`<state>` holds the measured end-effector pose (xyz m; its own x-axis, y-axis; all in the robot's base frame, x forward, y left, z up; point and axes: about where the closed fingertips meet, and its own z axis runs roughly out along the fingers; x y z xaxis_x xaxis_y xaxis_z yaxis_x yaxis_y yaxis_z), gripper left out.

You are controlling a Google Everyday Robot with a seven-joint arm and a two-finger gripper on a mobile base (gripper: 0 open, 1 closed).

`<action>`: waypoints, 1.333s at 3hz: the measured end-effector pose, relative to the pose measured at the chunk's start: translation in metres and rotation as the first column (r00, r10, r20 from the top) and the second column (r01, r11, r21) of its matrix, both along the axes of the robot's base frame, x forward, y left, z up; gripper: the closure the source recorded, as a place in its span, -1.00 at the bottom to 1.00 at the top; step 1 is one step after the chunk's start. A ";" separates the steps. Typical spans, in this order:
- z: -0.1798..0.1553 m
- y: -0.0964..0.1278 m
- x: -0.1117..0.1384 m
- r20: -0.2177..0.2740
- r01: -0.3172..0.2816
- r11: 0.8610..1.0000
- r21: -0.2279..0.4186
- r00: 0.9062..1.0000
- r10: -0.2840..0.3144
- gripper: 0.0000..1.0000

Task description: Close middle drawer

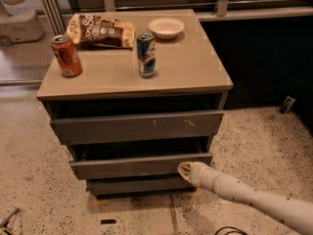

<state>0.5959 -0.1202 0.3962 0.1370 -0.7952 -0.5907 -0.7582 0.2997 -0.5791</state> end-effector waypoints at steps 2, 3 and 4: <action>-0.003 -0.003 0.032 0.022 0.016 1.000 -0.013 1.000 -0.015 1.00; 0.002 -0.004 0.023 -0.065 -0.016 1.000 0.006 0.998 0.017 1.00; 0.017 -0.010 -0.001 -0.195 -0.046 0.998 0.044 0.979 0.054 1.00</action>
Offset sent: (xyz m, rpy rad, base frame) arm 0.0605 -0.0117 -0.0040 -0.0319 -0.0369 -0.0336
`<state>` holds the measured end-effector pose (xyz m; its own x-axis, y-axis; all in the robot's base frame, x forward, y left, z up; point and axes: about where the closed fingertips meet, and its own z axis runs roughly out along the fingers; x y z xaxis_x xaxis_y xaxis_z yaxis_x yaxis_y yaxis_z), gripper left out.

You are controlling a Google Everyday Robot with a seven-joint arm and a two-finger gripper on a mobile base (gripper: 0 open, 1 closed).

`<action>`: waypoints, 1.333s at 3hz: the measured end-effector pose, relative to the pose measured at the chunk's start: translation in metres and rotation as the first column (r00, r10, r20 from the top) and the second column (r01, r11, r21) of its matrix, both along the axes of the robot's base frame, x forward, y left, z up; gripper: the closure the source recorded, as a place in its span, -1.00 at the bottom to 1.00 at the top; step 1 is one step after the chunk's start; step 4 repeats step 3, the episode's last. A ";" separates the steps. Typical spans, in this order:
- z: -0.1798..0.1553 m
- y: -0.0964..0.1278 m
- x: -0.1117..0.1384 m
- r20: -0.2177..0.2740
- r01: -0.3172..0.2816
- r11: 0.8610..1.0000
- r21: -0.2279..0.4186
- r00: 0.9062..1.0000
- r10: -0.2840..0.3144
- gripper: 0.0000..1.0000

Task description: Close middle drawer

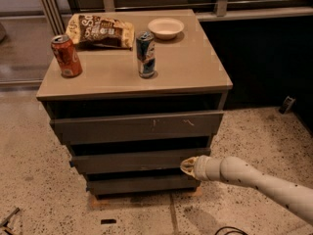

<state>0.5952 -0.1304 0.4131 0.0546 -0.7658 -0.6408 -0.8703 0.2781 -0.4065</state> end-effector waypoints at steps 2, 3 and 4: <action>0.012 -0.009 -0.054 -0.355 -0.035 0.997 0.069 0.933 0.057 1.00; 0.009 -0.005 -0.074 -0.407 -0.076 0.994 0.080 0.907 0.102 0.47; 0.009 -0.005 -0.074 -0.407 -0.076 0.994 0.080 0.907 0.102 0.47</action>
Offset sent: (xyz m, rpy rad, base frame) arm -0.1853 -0.0055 0.0345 0.0616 0.9063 0.3228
